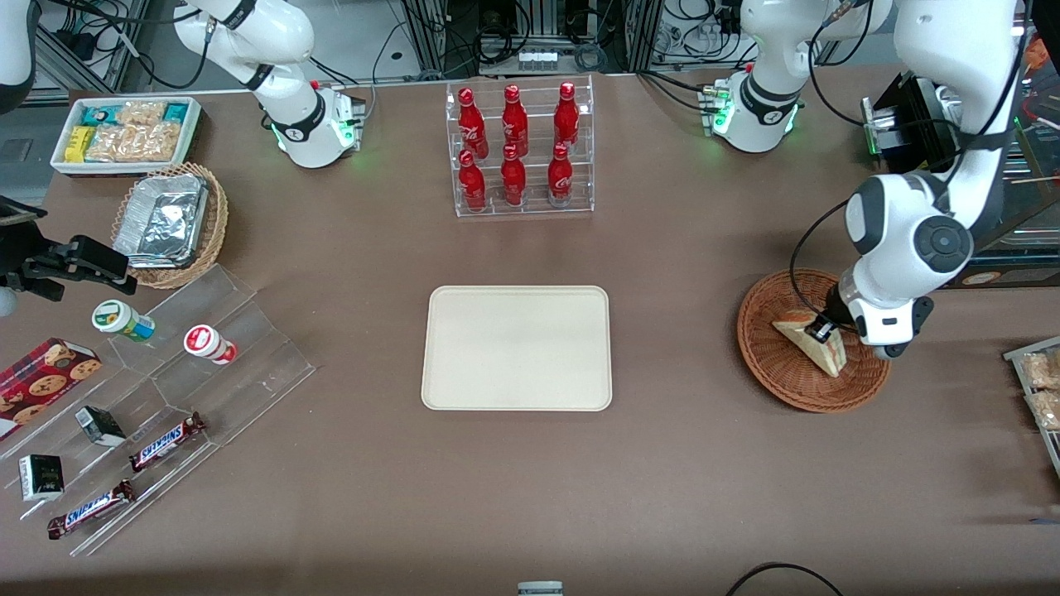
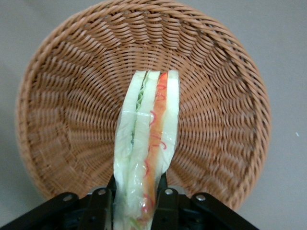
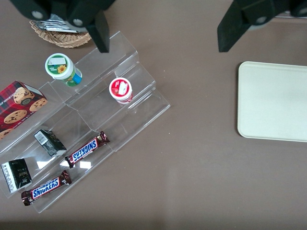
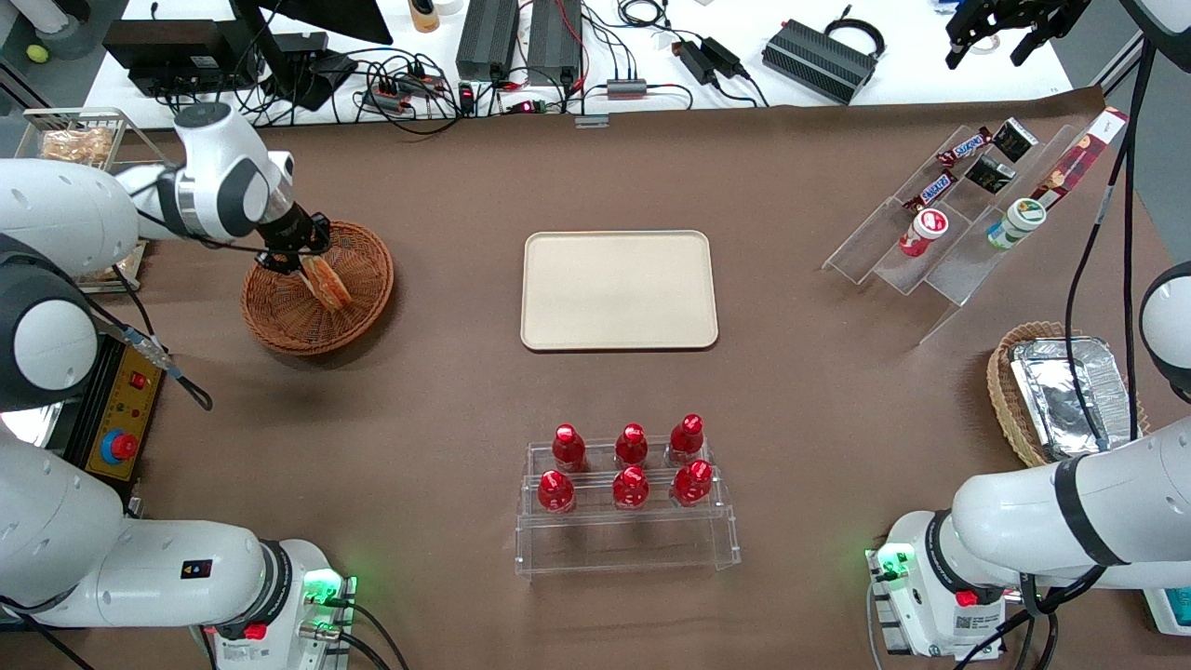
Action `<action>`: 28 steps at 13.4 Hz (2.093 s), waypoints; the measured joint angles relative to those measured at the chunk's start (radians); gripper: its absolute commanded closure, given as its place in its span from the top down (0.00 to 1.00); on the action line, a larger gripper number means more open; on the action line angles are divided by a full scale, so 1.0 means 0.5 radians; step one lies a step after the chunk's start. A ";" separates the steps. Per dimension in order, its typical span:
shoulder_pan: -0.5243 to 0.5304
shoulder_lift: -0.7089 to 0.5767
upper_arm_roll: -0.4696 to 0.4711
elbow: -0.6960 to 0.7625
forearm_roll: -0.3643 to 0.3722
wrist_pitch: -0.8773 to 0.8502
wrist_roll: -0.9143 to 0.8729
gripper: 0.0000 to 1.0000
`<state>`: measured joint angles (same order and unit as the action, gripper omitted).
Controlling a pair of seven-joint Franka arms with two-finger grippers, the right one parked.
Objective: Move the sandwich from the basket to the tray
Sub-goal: 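Lift the sandwich and carry it with the left gripper over the tray, then lower the sandwich onto the white tray and open the left gripper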
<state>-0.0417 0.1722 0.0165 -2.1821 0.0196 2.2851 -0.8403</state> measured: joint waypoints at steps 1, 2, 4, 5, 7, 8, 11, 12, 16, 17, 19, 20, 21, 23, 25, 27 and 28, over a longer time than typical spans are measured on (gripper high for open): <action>-0.036 -0.047 -0.004 0.099 0.000 -0.190 0.014 0.00; -0.100 -0.085 -0.007 0.221 0.000 -0.380 0.019 0.00; -0.298 -0.121 -0.016 0.430 0.000 -0.587 0.021 0.00; -0.431 -0.119 -0.022 0.497 0.000 -0.610 0.015 0.00; -0.684 -0.095 -0.032 0.559 0.001 -0.615 -0.003 0.00; -0.788 -0.069 -0.034 0.580 0.001 -0.614 -0.004 0.00; -1.012 0.087 -0.032 0.700 0.038 -0.600 -0.010 0.00; -1.067 0.148 -0.032 0.747 0.046 -0.581 -0.010 0.00; -1.250 0.364 -0.031 0.822 0.116 -0.265 -0.009 0.00; -1.289 0.423 -0.031 0.844 0.121 -0.222 -0.009 0.00; -1.344 0.565 -0.030 0.909 0.126 -0.138 -0.012 0.00; -1.358 0.640 -0.030 0.945 0.126 -0.067 -0.023 0.00; -1.366 0.714 -0.029 0.982 0.129 -0.016 -0.040 0.00; -1.388 0.829 -0.029 1.034 0.134 0.016 -0.065 0.00; -1.411 0.885 -0.029 1.058 0.137 0.024 -0.077 0.00; -1.422 0.899 -0.029 1.063 0.138 0.035 -0.080 0.29; -1.423 0.901 -0.028 1.063 0.138 0.051 -0.080 0.55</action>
<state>-0.7534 0.6229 0.0023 -1.6505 0.0886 2.3107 -0.8804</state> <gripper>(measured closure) 0.846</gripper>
